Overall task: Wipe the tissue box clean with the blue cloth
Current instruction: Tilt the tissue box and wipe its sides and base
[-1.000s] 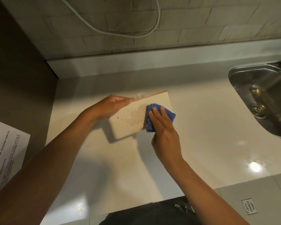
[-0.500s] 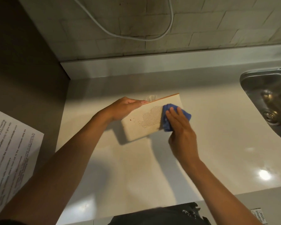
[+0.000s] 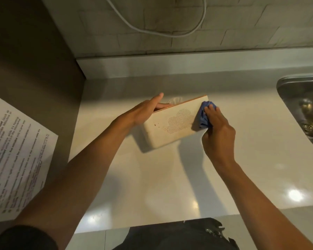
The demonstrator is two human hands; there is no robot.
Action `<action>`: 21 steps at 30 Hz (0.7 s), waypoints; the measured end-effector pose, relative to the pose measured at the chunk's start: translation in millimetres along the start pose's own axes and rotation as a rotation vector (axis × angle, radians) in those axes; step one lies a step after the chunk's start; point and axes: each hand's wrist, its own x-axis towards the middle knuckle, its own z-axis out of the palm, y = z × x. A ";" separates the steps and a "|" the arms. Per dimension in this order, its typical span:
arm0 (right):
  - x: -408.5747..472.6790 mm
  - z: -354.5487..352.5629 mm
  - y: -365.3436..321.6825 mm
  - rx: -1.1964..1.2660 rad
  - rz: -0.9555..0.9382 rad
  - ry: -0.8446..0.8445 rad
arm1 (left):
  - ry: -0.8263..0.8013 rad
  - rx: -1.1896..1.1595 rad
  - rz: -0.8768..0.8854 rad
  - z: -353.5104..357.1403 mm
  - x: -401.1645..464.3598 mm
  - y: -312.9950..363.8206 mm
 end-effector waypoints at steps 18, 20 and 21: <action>-52.3 35.8 -70.4 0.065 -0.275 -0.223 | -0.002 -0.033 -0.025 6.5 -4.2 3.8; -54.7 27.0 -56.9 0.074 -0.282 -0.214 | -0.016 -0.037 -0.027 6.8 -6.9 4.8; -48.8 22.8 -47.8 0.068 -0.258 -0.184 | -0.015 -0.035 -0.026 6.9 -8.2 5.3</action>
